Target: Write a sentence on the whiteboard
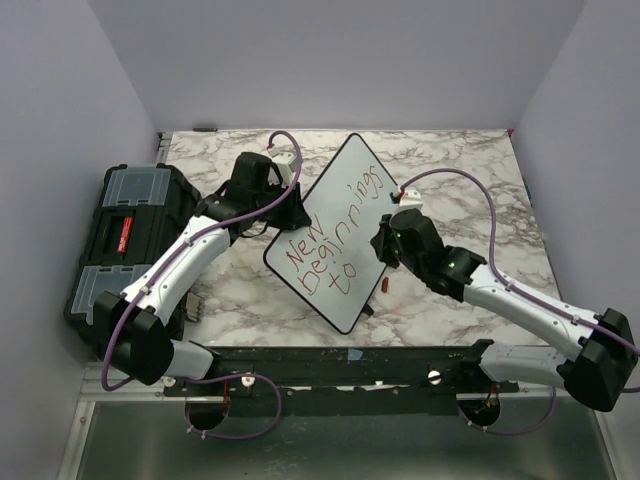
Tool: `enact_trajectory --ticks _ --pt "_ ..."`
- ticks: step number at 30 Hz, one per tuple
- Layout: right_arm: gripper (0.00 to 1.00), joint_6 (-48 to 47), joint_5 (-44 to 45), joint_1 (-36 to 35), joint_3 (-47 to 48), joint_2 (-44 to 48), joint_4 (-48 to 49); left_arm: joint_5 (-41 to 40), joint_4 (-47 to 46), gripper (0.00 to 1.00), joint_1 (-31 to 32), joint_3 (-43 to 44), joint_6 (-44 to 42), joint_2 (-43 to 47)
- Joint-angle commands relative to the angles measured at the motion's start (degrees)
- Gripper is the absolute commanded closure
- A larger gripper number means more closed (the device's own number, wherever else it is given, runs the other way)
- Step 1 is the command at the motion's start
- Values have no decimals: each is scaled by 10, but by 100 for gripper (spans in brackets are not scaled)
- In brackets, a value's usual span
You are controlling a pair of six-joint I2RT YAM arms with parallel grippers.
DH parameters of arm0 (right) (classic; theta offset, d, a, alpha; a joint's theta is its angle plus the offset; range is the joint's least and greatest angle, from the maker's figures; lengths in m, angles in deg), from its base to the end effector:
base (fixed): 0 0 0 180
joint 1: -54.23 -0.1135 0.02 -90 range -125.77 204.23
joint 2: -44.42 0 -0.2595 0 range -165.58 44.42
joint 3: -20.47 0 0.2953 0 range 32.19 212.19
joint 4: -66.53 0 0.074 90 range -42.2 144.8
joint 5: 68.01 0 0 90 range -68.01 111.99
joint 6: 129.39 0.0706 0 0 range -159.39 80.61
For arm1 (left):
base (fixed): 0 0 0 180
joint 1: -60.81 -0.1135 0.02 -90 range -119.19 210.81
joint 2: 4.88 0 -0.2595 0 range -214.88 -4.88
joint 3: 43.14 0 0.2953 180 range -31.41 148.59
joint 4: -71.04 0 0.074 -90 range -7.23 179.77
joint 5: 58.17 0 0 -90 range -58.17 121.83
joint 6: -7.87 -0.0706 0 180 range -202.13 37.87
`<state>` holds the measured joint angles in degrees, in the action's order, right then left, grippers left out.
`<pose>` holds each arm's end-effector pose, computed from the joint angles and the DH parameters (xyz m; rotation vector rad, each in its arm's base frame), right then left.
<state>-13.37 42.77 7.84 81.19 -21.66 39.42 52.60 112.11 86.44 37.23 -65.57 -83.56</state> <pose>0.2436 0.2194 0.2480 -0.1639 2.1123 0.3716 0.3250 -0.1837 0.2878 0.3841 2.2984 -0.7921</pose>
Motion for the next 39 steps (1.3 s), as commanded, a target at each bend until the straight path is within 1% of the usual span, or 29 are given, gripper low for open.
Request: enact_trajectory --ticks 1,5,20,29,39 --pt "99 -13 -49 7 -13 -13 24 -75 66 100 18 -26 -92 -15" --pt "99 -17 -71 8 -17 -22 35 -75 66 100 18 -25 -92 -16" --pt "99 -23 -84 8 -10 -61 52 -76 67 100 17 -23 -93 -17" --pt "99 -38 -130 8 -24 -54 60 -76 67 100 18 -22 -93 -20" --pt "99 -30 -164 8 -47 -37 52 -76 69 100 18 -21 -93 -20"
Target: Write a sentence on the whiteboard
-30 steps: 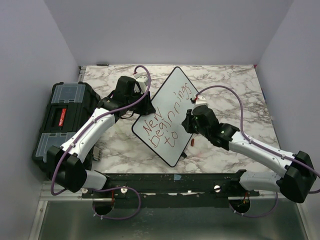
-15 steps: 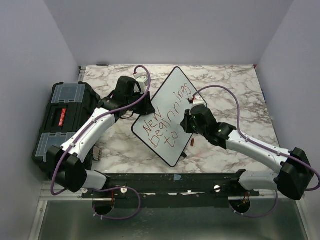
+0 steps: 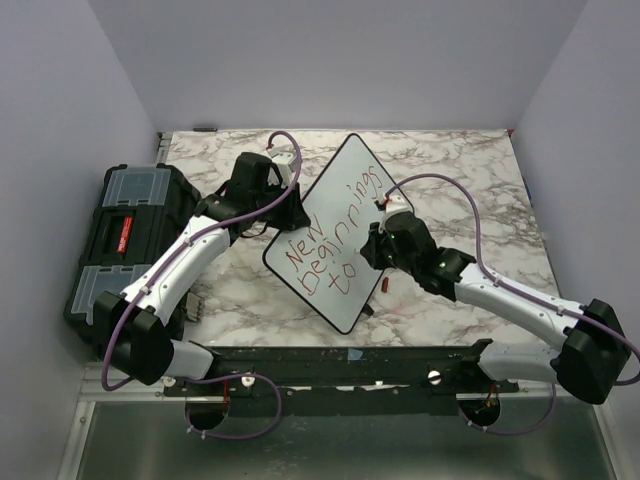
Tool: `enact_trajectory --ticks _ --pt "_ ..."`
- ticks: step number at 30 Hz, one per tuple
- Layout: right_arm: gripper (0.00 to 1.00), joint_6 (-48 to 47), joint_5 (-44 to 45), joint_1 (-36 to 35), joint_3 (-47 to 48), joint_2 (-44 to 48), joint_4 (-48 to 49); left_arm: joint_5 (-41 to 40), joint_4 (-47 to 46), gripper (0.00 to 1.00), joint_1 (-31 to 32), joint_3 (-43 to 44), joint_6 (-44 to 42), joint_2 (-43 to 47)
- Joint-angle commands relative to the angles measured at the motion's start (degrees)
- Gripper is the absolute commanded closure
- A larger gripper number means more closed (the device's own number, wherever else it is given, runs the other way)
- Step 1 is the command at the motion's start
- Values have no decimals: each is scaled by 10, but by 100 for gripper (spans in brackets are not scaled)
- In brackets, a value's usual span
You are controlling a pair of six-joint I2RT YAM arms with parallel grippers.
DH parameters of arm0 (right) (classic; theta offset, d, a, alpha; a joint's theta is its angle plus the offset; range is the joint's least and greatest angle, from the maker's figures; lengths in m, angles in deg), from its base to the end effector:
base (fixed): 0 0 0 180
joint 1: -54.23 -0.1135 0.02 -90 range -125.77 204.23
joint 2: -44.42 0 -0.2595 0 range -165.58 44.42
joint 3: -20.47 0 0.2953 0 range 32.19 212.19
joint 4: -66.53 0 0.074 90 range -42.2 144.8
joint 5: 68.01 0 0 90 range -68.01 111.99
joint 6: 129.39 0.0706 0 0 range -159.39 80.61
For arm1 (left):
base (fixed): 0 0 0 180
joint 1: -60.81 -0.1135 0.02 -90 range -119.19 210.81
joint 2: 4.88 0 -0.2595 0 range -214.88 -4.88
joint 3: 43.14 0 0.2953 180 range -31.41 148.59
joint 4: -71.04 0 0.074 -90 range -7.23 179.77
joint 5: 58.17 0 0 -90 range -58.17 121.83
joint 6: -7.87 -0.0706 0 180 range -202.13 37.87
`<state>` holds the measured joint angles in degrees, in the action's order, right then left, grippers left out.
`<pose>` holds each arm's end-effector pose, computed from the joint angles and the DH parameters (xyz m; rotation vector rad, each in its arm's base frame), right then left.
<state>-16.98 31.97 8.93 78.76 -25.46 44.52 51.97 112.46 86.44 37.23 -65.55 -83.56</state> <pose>0.2475 0.2328 0.2184 -0.3336 2.1638 0.4947 0.3250 -0.1829 0.2870 0.3770 2.3052 -0.7789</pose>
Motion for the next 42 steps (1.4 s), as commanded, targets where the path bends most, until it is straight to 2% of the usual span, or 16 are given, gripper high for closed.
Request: enact_trajectory --ticks 1,8,23,31,42 --pt "99 8 -59 -3 -25 4 0 -70 64 100 18 -21 -93 -20" --pt "99 14 -62 -3 -41 11 -9 -70 65 100 18 -19 -94 -20" --pt "99 20 -11 -3 -48 14 -36 -71 65 100 18 -19 -94 -22" --pt "99 16 32 -4 1 -16 -41 -71 66 100 19 -19 -94 -23" --pt "99 6 31 -3 63 -50 -39 -71 67 100 19 -18 -94 -23"
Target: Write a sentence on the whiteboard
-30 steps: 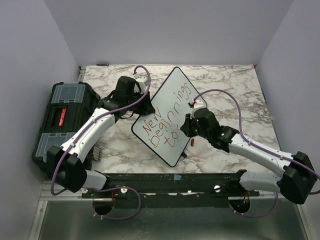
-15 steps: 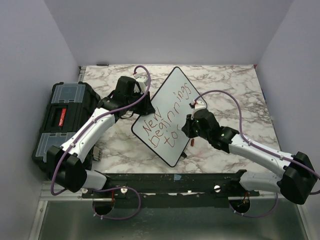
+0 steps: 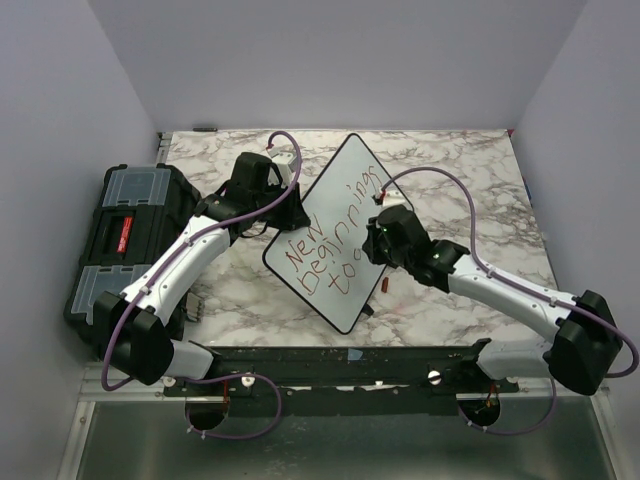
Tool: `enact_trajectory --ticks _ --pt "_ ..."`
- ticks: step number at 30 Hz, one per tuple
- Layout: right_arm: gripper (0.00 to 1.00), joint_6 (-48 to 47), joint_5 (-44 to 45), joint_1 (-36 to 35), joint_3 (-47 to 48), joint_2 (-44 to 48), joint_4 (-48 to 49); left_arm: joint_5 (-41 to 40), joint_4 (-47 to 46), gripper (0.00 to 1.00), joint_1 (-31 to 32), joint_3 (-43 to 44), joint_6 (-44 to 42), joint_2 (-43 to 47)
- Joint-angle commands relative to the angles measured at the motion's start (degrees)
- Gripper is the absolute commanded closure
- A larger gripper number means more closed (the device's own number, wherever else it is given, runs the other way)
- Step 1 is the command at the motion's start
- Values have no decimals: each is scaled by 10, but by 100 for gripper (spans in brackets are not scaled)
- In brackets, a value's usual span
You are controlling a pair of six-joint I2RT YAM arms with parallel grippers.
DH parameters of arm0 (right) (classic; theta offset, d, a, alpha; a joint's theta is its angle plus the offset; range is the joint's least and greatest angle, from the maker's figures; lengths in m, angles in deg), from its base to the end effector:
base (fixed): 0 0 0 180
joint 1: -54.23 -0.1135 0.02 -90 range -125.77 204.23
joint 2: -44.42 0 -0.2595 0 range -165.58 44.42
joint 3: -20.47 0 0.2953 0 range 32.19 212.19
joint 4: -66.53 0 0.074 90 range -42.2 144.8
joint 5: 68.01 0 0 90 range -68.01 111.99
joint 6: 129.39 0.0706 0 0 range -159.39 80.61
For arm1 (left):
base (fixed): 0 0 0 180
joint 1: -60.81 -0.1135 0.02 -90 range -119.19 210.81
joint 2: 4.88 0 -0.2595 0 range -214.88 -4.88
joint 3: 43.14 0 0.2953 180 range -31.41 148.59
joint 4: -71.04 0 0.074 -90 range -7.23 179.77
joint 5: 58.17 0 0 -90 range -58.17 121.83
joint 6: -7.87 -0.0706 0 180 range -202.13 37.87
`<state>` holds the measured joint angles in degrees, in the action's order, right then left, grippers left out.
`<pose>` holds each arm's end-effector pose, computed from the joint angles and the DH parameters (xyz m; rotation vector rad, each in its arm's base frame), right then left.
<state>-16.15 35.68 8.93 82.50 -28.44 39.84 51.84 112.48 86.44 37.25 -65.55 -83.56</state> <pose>0.2557 0.2347 0.2191 -0.2970 2.2132 0.3976 0.3251 -0.1828 0.2871 0.3757 2.3053 -0.7764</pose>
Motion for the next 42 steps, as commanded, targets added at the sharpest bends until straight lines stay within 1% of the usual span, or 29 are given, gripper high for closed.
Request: enact_trajectory --ticks 1,11,18,42 --pt "99 -2 -7 -3 30 -22 8 -70 66 100 19 -18 -95 -23" --pt "99 0 -16 -3 71 -43 13 -71 67 100 20 -18 -94 -23" --pt "99 2 -17 -3 78 -45 13 -71 66 100 20 -18 -95 -23" --pt "99 24 -10 -4 -28 5 14 -73 67 100 20 -19 -95 -24"
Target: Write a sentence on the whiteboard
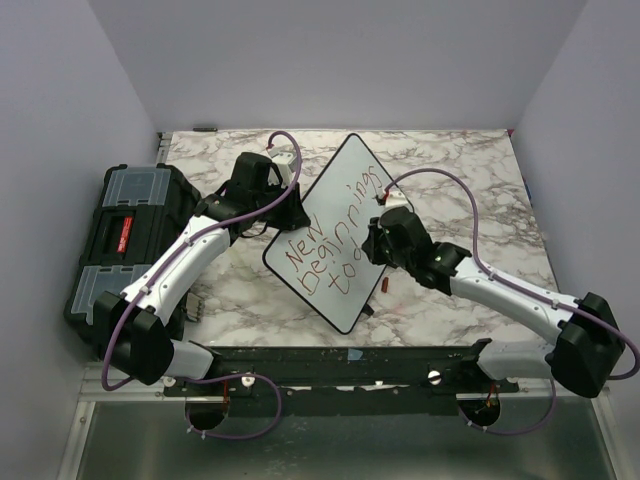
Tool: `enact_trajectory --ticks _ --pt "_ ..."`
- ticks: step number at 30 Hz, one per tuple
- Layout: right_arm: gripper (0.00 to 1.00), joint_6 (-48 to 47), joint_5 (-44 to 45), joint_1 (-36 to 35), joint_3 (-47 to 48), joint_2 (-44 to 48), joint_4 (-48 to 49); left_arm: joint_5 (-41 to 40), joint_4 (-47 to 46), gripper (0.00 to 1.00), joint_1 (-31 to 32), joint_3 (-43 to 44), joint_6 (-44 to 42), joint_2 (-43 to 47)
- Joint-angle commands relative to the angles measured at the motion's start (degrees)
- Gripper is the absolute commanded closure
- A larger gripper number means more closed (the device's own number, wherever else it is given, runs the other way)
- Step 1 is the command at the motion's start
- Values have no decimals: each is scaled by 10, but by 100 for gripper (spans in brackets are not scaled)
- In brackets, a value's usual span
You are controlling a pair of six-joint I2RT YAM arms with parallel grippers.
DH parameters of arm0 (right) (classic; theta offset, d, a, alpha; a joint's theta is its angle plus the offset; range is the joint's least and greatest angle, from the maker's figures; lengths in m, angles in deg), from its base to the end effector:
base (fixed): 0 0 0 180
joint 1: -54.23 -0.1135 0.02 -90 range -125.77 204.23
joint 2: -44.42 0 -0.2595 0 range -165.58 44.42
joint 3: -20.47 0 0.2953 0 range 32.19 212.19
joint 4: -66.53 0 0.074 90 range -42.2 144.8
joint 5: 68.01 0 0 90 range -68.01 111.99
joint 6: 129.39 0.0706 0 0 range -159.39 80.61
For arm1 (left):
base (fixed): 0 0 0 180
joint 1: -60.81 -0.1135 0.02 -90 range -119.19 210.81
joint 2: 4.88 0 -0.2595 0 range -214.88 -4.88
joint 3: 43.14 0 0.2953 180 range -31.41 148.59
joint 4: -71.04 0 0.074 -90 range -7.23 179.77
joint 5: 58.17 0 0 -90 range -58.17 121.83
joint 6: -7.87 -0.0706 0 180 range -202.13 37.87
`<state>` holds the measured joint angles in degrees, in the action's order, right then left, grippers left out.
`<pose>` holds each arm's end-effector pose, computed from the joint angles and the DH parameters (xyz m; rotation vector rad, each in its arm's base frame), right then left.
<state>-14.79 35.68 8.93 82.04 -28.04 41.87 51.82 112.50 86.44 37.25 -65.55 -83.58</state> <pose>0.2565 0.2355 0.2222 -0.2616 2.1884 0.4319 0.3251 -0.1828 0.2869 0.3755 2.3060 -0.7759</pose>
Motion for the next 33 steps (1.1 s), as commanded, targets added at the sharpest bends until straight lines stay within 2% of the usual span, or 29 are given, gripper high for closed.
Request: enact_trajectory --ticks 1,10,18,25,33 --pt "99 11 -8 -3 -26 2 -7 -72 67 100 21 -19 -95 -23" --pt "99 7 22 -3 -40 10 -18 -72 67 100 21 -18 -95 -23" --pt "99 -7 52 -4 -11 2 -35 -72 66 100 21 -18 -95 -24" --pt "99 -16 92 -3 16 29 -60 -73 66 100 22 -18 -95 -23" --pt "99 -29 114 -1 16 52 -41 -72 67 100 23 -18 -95 -22"
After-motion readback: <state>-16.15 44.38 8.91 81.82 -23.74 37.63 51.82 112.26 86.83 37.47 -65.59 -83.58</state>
